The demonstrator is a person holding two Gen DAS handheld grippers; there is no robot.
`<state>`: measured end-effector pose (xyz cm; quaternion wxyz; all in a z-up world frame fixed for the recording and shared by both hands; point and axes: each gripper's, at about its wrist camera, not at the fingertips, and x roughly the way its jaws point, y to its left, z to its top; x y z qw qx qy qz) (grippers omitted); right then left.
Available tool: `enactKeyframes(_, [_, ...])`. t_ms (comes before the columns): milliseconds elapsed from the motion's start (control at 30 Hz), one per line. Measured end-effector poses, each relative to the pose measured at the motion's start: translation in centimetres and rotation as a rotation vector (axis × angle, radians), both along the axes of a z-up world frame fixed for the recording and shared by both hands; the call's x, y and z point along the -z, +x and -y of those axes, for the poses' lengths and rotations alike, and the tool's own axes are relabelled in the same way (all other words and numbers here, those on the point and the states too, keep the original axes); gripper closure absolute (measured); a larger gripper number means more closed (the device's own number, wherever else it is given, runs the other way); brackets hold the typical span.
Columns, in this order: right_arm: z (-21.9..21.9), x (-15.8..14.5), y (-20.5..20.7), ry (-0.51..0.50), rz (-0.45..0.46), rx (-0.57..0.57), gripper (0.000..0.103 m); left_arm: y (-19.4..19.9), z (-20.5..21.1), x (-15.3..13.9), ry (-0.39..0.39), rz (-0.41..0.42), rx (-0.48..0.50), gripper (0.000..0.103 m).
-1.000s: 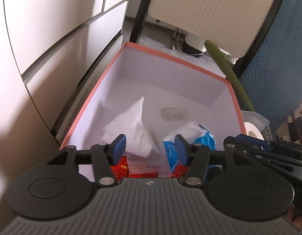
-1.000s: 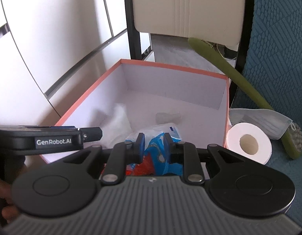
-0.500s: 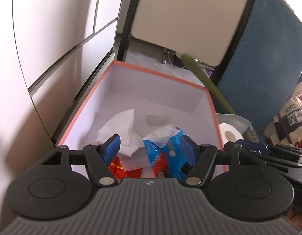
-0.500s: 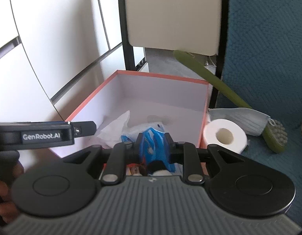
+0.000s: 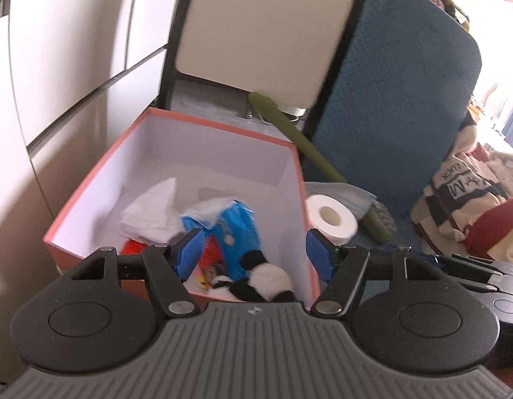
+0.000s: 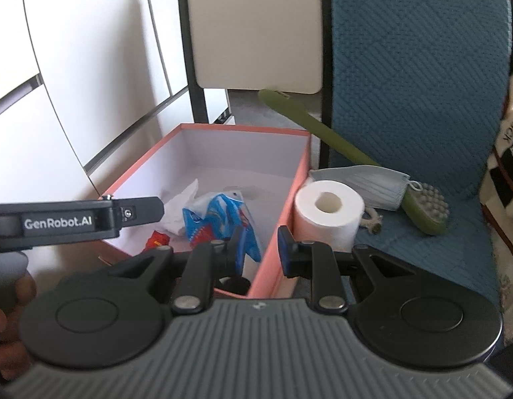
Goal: Organize soft objects
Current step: 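Move both tools back toward the mask and keychain on the chair seat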
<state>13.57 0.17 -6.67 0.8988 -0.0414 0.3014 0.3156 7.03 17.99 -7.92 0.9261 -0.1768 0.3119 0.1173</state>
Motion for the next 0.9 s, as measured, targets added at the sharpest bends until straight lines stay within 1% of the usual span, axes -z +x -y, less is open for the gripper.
enactKeyframes(267, [4.6,0.7,-0.8,0.038,0.014,0.043,0.079,-0.1,4.5,0.1,0.003,0.032,0.055,0.030])
enactKeyframes(500, [8.4,1.5,-1.1,0.066,0.027,0.084,0.079,0.3,8.1,1.1,-0.003,0.049,0.103,0.030])
enactKeyframes(733, [11.7,1.9,-1.3,0.071,0.030,0.083,0.079,0.0,11.3,2.0,-0.019,0.047,0.105,0.030])
enactKeyframes(900, [13.9,2.3,-1.1,0.077,0.027,0.104,0.078,0.3,13.3,2.3,0.001,0.045,0.126,0.030])
